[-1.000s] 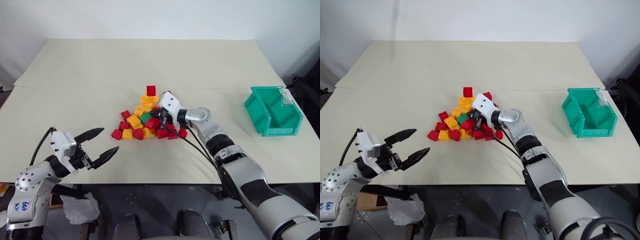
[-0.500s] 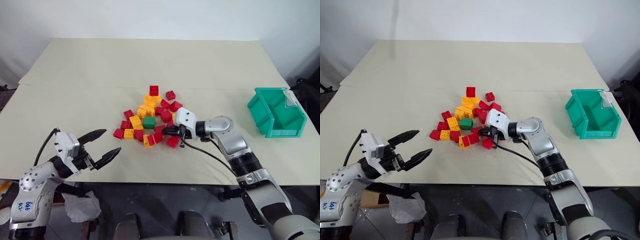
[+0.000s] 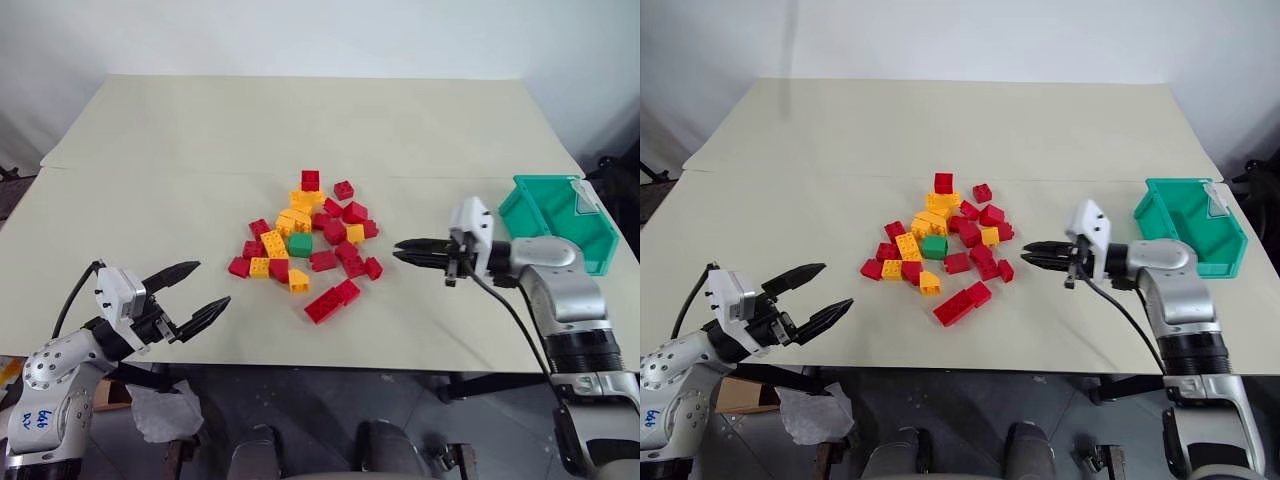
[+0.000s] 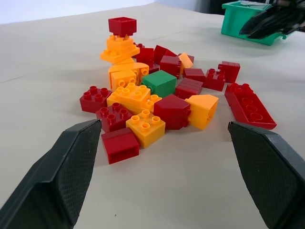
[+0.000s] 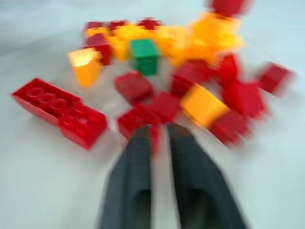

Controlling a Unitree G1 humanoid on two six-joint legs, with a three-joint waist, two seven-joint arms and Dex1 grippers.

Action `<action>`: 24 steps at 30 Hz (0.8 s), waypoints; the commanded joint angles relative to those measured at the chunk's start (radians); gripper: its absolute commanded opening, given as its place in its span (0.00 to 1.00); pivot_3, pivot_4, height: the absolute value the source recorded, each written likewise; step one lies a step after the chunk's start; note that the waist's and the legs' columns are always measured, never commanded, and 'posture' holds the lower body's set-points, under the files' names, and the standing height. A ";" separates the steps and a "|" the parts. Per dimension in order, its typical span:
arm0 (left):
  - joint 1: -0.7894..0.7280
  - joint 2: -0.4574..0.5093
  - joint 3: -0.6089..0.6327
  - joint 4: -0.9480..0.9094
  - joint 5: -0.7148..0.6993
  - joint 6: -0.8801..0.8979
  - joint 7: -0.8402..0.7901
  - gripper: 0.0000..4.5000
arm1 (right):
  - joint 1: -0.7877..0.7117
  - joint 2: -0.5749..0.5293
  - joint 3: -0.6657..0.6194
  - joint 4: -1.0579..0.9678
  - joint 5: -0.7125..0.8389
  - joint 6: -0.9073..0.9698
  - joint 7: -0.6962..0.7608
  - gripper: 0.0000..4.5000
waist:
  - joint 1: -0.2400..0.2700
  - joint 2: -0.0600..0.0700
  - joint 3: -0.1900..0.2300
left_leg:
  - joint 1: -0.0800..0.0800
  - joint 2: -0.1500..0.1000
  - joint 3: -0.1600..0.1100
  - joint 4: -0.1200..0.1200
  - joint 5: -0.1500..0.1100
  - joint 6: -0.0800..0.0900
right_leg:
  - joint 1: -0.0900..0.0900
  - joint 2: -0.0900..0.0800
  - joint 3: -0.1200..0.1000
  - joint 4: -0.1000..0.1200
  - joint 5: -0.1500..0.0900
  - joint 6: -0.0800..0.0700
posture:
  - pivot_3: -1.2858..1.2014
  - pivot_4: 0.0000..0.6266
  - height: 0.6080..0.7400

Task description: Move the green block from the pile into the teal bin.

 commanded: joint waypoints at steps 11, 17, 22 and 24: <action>-0.002 0.018 0.024 0.014 -0.015 -0.016 -0.029 1.00 | 0.006 -0.011 0.038 -0.075 0.015 -0.051 0.019 1.00 | -0.003 0.000 0.000 | 0.001 0.000 0.002 0.001 0.000 0.000 | -0.001 0.000 0.003 0.000 0.000 0.000 | 0.52 0.24 1.00; -0.040 0.016 0.020 0.046 0.000 -0.031 -0.027 1.00 | -0.259 0.190 0.244 0.032 -0.127 0.102 -0.138 1.00 | -0.019 0.001 0.001 | 0.002 0.001 0.004 0.002 0.000 0.000 | -0.003 0.001 0.007 0.007 0.000 0.000 | 0.52 0.24 1.00; -0.052 -0.001 0.006 0.049 0.008 -0.042 -0.019 1.00 | -0.408 0.296 0.352 0.220 -0.233 0.097 -0.189 1.00 | -0.011 0.001 0.000 | 0.001 0.001 0.004 0.001 0.000 0.000 | -0.004 0.001 0.007 0.006 0.000 0.000 | 0.52 0.24 1.00; -0.050 -0.011 0.001 0.048 0.013 -0.050 -0.014 1.00 | -0.473 0.349 0.362 0.327 -0.258 0.071 -0.220 1.00 | -0.015 0.001 0.000 | 0.001 0.001 0.004 0.001 0.000 0.000 | -0.004 0.001 0.007 0.006 0.000 0.000 | 0.52 0.24 1.00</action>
